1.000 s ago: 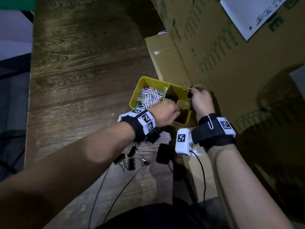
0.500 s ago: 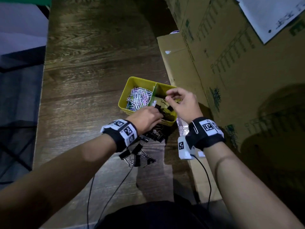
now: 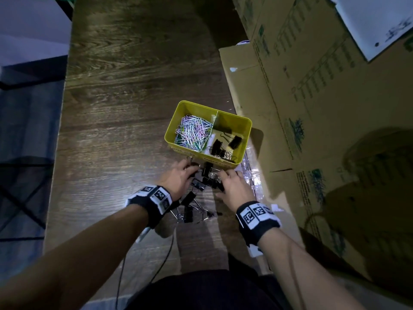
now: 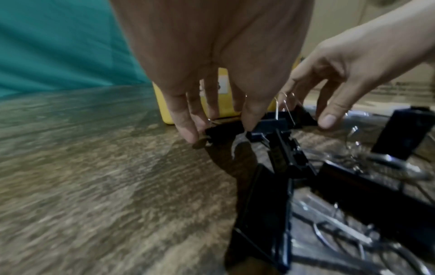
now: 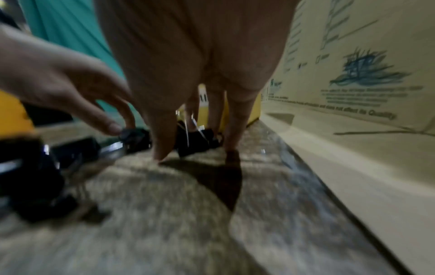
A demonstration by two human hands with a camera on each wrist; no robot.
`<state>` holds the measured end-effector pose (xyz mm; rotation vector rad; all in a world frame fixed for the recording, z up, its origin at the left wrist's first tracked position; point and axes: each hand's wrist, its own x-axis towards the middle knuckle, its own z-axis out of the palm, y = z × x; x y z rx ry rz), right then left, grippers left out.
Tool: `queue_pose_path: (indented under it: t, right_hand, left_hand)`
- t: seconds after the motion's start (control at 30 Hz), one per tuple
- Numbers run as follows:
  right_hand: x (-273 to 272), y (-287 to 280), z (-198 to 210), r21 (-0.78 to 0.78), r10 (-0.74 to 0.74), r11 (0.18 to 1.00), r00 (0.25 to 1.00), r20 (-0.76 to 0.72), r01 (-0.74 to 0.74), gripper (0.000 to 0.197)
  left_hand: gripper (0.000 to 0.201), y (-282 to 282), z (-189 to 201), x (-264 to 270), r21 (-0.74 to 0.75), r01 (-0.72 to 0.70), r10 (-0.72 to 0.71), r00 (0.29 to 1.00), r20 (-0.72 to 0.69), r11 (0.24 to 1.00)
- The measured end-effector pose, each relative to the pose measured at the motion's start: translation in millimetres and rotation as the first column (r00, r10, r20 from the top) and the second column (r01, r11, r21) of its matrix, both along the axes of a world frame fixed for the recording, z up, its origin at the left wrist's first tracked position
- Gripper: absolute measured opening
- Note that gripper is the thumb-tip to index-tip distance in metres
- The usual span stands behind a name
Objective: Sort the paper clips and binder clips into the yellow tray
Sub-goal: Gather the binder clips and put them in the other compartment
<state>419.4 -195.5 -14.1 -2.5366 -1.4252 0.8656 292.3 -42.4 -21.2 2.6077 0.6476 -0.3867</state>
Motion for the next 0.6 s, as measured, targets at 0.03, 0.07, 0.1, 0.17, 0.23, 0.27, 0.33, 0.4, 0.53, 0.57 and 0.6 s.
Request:
queue_pose_path:
  t: [0.03,0.07,0.1,0.17,0.23,0.27,0.33,0.4,0.53,0.57,0.6]
  right_hand:
    - [-1,-2,-5,0.032,-0.017,0.999,1.000,0.014,0.017,0.048]
    - [-1,-4,-6,0.063,-0.034,0.997,0.999,0.010,0.034,0.044]
    - [-1,-8,-7,0.086,-0.047,0.995,0.999,-0.014,0.048,0.042]
    - [2,-15,-5,0.101,-0.087,0.990,0.990,-0.112,0.099,0.043]
    - [8,-23,0,0.104,-0.193,0.967,0.932,-0.306,0.235,0.044]
    - [12,-27,3,0.109,-0.257,0.938,0.871,-0.418,0.329,0.042]
    - [17,-32,11,0.105,-0.371,0.840,0.704,-0.606,0.533,0.032]
    - [19,-34,18,0.060,-0.439,0.718,0.518,-0.734,0.694,0.027]
    - [17,-23,24,0.082,-0.398,0.745,0.539,-0.743,0.662,0.014]
    - [15,-17,24,0.066,-0.408,0.789,0.601,-0.687,0.611,0.007]
    - [14,-11,20,0.049,-0.430,0.829,0.690,-0.582,0.557,0.015]
  left_hand:
    - [0.043,-3,-2,2,0.008,-0.015,0.016,0.999,-0.031,1.000]
    - [0.040,-6,-4,3,0.019,-0.032,0.033,0.998,-0.049,0.999]
    - [0.038,-6,-5,2,0.012,-0.061,0.062,0.995,-0.076,0.998]
    - [0.036,-4,-5,-2,-0.046,-0.119,0.114,0.989,-0.089,0.992]
    - [0.037,1,-8,-14,-0.132,-0.147,0.142,0.989,-0.044,0.980]
    - [0.036,5,-11,-22,-0.174,-0.143,0.145,0.989,-0.001,0.974]
    - [0.027,13,-13,-33,-0.271,-0.146,0.179,0.979,0.102,0.951]
    - [0.022,17,-7,-37,-0.465,-0.293,0.386,0.915,0.115,0.835]
    - [0.021,25,11,-30,-0.788,-0.533,0.865,0.502,-0.001,0.309]
    - [0.022,26,17,-26,-0.781,-0.548,0.874,0.485,-0.004,0.300]
    - [0.023,26,21,-23,-0.752,-0.556,0.851,0.525,0.012,0.354]
